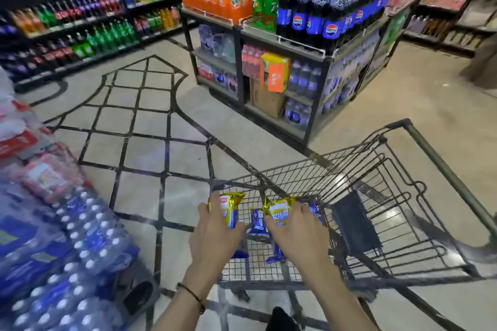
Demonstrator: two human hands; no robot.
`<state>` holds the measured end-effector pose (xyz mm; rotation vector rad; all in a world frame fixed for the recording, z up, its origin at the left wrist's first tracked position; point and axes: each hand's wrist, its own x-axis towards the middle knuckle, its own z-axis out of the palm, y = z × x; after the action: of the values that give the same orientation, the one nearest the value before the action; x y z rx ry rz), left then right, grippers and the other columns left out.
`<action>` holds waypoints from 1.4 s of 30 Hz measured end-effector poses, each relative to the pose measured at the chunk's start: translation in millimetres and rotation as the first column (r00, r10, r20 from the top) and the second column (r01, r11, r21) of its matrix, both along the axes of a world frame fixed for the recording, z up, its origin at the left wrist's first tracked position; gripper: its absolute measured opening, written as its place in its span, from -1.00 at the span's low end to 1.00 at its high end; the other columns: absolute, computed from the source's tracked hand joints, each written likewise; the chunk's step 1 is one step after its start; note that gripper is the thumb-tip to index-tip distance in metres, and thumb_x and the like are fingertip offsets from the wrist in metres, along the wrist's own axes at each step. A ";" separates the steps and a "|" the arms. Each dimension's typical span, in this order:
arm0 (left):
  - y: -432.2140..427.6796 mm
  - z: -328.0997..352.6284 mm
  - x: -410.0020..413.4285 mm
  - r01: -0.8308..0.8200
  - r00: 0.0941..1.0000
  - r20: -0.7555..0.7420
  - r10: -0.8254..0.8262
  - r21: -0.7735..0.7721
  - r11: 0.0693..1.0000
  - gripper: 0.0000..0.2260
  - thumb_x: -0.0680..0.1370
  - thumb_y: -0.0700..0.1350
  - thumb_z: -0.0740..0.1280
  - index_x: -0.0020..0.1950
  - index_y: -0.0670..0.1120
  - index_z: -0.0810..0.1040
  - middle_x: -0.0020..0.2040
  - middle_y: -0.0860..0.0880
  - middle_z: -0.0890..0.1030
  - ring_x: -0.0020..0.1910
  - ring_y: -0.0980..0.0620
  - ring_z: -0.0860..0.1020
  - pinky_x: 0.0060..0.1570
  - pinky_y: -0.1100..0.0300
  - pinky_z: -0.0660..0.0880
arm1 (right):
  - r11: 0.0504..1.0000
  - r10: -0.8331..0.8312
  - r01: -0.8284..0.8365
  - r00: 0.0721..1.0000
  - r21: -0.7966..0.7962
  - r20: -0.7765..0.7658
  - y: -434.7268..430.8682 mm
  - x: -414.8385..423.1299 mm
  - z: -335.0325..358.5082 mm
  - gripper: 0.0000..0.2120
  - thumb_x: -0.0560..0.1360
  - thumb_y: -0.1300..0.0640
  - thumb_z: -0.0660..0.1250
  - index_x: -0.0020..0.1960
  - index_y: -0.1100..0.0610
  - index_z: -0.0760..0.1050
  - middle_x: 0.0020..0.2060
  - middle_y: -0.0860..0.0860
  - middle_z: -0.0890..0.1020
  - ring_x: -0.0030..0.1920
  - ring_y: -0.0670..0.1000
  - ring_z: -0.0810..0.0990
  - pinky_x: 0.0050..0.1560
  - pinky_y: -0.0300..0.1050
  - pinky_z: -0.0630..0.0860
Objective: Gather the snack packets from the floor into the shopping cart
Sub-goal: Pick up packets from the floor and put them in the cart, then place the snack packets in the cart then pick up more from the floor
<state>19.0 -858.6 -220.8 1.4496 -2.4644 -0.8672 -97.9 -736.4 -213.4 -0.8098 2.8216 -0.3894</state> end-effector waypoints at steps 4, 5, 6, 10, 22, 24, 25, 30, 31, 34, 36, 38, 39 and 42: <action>-21.6 -37.5 -50.5 -0.034 0.998 0.050 0.031 0.044 0.998 -0.23 0.44 0.15 0.45 0.51 0.11 0.07 0.21 -0.01 0.35 0.01 -0.11 0.56 -0.08 -0.02 0.54 | 0.997 0.061 -0.064 0.996 0.039 0.059 -32.8 -57.9 -43.0 -0.33 0.48 -0.40 0.15 0.25 0.15 0.43 0.14 0.05 0.58 0.14 0.09 0.56 -0.09 -0.03 0.54; -26.6 -47.6 -63.2 -0.042 0.997 0.074 0.037 0.062 0.997 -0.22 0.45 0.16 0.45 0.52 0.10 0.07 0.27 -0.04 0.36 0.06 -0.13 0.57 -0.05 -0.02 0.53 | 0.996 0.069 -0.073 0.994 0.053 0.082 -39.7 -71.3 -54.4 -0.32 0.48 -0.41 0.14 0.26 0.15 0.42 0.15 0.05 0.57 0.15 0.08 0.56 -0.08 -0.03 0.55; -31.7 -58.8 -75.6 -0.042 0.994 0.105 0.033 0.079 0.996 -0.22 0.46 0.16 0.44 0.53 0.10 0.07 0.32 -0.06 0.35 0.09 -0.14 0.57 -0.04 -0.02 0.53 | 0.994 0.074 -0.081 0.992 0.068 0.102 -45.8 -84.5 -66.7 -0.30 0.47 -0.42 0.14 0.28 0.15 0.41 0.17 0.06 0.57 0.17 0.09 0.55 -0.07 -0.02 0.57; -50.6 -101.0 -117.1 -0.028 0.976 0.218 -0.002 0.134 0.991 -0.23 0.49 0.16 0.40 0.55 0.09 0.04 0.37 -0.09 0.32 0.12 -0.16 0.57 -0.06 0.03 0.48 | 0.984 0.092 -0.117 0.980 0.133 0.176 -68.0 -127.1 -111.6 -0.21 0.49 -0.44 0.10 0.40 0.19 0.33 0.30 0.09 0.50 0.26 0.11 0.51 0.00 0.00 0.55; -118.5 -262.3 -164.5 -0.141 0.904 0.426 0.021 0.252 0.957 -0.18 0.49 0.06 0.43 0.58 0.08 -0.03 0.46 -0.13 0.28 0.07 -0.14 0.59 -0.16 0.11 0.38 | 0.969 0.068 -0.147 0.932 0.200 0.356 -126.8 -182.4 -273.5 -0.26 0.47 -0.40 0.19 0.33 0.19 0.37 0.18 0.10 0.54 0.18 0.16 0.53 0.00 0.02 0.54; -127.3 -291.2 -170.5 -0.136 0.904 0.427 0.015 0.256 0.957 -0.20 0.48 0.05 0.43 0.56 0.09 0.01 0.42 -0.13 0.32 0.04 -0.15 0.59 -0.18 0.09 0.38 | 0.967 0.056 -0.138 0.936 0.214 0.347 -136.9 -187.8 -303.1 -0.26 0.46 -0.41 0.19 0.33 0.19 0.37 0.17 0.10 0.55 0.16 0.16 0.55 -0.01 0.01 0.54; -131.6 -305.8 -173.8 -0.135 0.903 0.429 0.013 0.255 0.958 -0.22 0.48 0.04 0.43 0.55 0.10 0.02 0.40 -0.12 0.32 0.03 -0.16 0.60 -0.18 0.08 0.38 | 0.968 0.042 -0.123 0.939 0.220 0.340 -141.6 -190.0 -317.7 -0.26 0.46 -0.41 0.19 0.33 0.19 0.37 0.16 0.09 0.56 0.15 0.15 0.55 -0.05 0.00 0.53; -142.3 -379.7 -184.8 -0.103 0.891 0.454 -0.024 0.253 0.962 -0.23 0.48 0.03 0.42 0.52 0.08 0.00 0.50 -0.15 0.23 0.11 -0.22 0.59 -0.14 0.03 0.48 | 0.966 -0.013 -0.076 0.941 0.248 0.339 -155.9 -196.3 -386.7 -0.25 0.48 -0.40 0.18 0.36 0.20 0.35 0.19 0.10 0.55 0.17 0.16 0.54 -0.09 -0.01 0.50; -142.7 -391.9 -187.0 -0.097 0.889 0.458 -0.034 0.259 0.961 -0.25 0.47 0.03 0.41 0.50 0.07 0.01 0.50 -0.15 0.23 0.11 -0.22 0.59 -0.14 0.02 0.48 | 0.966 -0.029 -0.063 0.938 0.251 0.346 -156.9 -197.5 -398.9 -0.23 0.47 -0.40 0.19 0.38 0.21 0.33 0.22 0.11 0.54 0.19 0.16 0.53 -0.05 0.01 0.51; -144.4 -422.5 -192.2 -0.093 0.878 0.477 -0.040 0.251 0.964 -0.25 0.46 0.05 0.41 0.51 0.05 0.04 0.50 -0.15 0.21 0.17 -0.22 0.56 -0.09 -0.03 0.49 | 0.967 -0.060 -0.038 0.928 0.254 0.367 -159.6 -200.6 -430.5 -0.19 0.47 -0.38 0.21 0.43 0.23 0.27 0.29 0.15 0.49 0.24 0.20 0.49 0.06 0.06 0.51; -145.2 -438.7 -194.3 -0.087 0.877 0.477 -0.047 0.256 0.963 -0.22 0.47 0.06 0.41 0.54 0.05 0.01 0.50 -0.15 0.19 0.21 -0.24 0.54 -0.04 -0.08 0.52 | 0.965 -0.060 -0.037 0.932 0.259 0.358 -160.6 -200.5 -445.3 -0.21 0.48 -0.37 0.22 0.42 0.23 0.27 0.29 0.15 0.48 0.25 0.21 0.49 0.07 0.08 0.52; -146.1 -451.7 -195.2 -0.095 0.886 0.461 -0.039 0.263 0.960 -0.19 0.46 0.07 0.41 0.56 0.08 -0.02 0.50 -0.11 0.18 0.24 -0.23 0.52 -0.01 -0.11 0.55 | 0.963 -0.053 -0.045 0.935 0.266 0.350 -161.3 -199.0 -455.8 -0.22 0.48 -0.37 0.21 0.41 0.23 0.28 0.28 0.15 0.49 0.25 0.22 0.49 0.06 0.09 0.52; -146.3 -456.5 -195.6 -0.098 0.890 0.456 -0.034 0.263 0.960 -0.17 0.45 0.08 0.42 0.56 0.10 -0.03 0.48 -0.09 0.18 0.25 -0.23 0.51 -0.01 -0.13 0.56 | 0.964 -0.051 -0.046 0.936 0.264 0.348 -161.4 -198.1 -459.9 -0.21 0.48 -0.37 0.20 0.41 0.24 0.28 0.27 0.15 0.49 0.24 0.22 0.49 0.06 0.09 0.52; -146.0 -464.1 -197.1 -0.114 0.887 0.461 -0.033 0.288 0.951 -0.13 0.44 0.15 0.43 0.56 0.16 -0.07 0.46 -0.10 0.21 0.29 -0.28 0.48 0.03 -0.16 0.56 | 0.967 -0.050 -0.044 0.933 0.250 0.356 -160.2 -197.8 -466.0 -0.20 0.46 -0.39 0.19 0.38 0.25 0.30 0.25 0.16 0.51 0.22 0.22 0.51 0.04 0.09 0.53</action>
<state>-178.1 -1004.6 -684.8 2.0171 -2.6982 -1.0368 -295.7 -896.5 -679.4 -0.6082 2.4618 -0.1495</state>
